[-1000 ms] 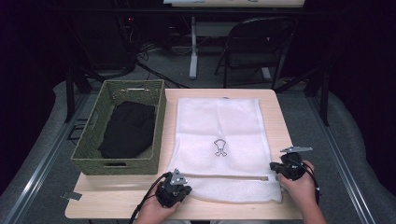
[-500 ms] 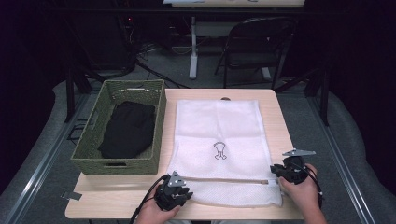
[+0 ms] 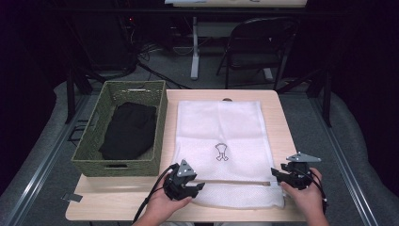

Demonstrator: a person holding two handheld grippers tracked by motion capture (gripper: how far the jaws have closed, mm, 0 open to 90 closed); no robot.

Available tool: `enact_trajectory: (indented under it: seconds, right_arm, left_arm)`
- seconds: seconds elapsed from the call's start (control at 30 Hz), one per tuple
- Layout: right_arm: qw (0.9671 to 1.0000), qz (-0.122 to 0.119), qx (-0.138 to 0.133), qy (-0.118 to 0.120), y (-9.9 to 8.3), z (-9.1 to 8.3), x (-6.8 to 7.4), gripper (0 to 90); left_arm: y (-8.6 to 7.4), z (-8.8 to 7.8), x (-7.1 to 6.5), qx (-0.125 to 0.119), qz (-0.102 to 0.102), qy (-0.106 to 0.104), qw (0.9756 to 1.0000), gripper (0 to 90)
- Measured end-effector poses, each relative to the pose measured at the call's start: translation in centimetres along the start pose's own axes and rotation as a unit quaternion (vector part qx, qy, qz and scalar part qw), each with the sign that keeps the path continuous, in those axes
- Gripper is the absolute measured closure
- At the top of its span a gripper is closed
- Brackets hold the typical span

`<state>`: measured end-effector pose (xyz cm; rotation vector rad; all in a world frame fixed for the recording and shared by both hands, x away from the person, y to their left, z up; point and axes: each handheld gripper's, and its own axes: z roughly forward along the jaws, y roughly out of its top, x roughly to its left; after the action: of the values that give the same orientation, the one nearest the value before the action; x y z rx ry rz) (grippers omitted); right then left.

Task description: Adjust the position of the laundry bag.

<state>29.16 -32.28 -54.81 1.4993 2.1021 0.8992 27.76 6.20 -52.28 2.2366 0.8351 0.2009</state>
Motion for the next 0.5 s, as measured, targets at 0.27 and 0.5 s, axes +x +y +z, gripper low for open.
enact_trajectory:
  seconds: [0.27,0.5]
  right_arm:
    - [0.9993,0.031,0.008,0.021,0.0,-0.2,0.2,53.3]
    - [0.9981,0.062,0.006,0.005,0.3,-1.1,0.4,60.0]
  left_arm:
    - [3.2,2.0,-0.2,-0.008,-0.011,-0.021,0.9997,57.0]
    - [5.8,3.0,-1.3,-0.002,0.011,-0.047,0.9988,58.1]
